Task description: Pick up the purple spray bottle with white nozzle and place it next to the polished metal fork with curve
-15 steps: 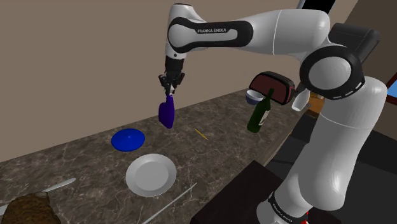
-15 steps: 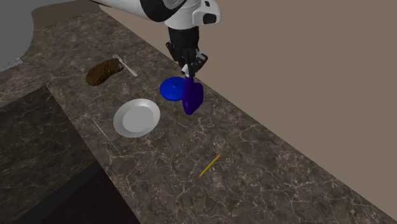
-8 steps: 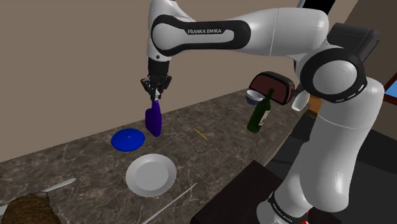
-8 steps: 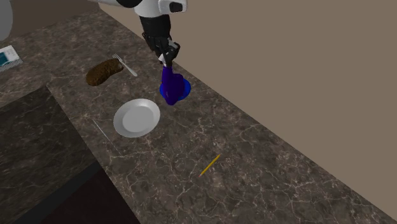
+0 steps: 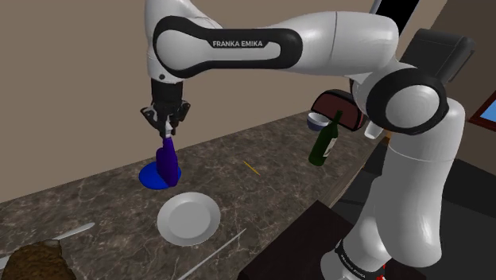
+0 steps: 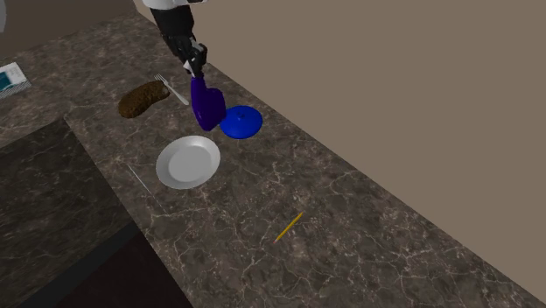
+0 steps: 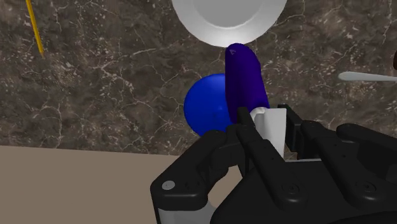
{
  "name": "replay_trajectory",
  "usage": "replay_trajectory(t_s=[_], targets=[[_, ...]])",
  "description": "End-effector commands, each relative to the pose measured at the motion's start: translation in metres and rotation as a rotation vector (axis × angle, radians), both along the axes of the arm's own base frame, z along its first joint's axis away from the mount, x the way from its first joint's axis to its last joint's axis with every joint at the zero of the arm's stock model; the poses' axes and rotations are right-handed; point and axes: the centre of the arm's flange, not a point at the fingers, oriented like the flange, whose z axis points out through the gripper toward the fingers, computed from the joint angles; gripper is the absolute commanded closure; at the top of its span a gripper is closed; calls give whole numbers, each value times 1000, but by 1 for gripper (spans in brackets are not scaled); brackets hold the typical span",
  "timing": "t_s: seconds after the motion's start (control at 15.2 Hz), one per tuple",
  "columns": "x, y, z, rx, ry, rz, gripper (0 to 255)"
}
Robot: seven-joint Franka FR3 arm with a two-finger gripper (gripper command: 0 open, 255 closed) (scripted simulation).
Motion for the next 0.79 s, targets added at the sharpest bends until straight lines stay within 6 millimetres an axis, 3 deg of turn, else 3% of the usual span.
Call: replay_trajectory(t_s=[0.0, 0.73], targets=[[-3, 25, 3, 0, -1, -1, 255], [-27, 168, 3, 0, -1, -1, 255]])
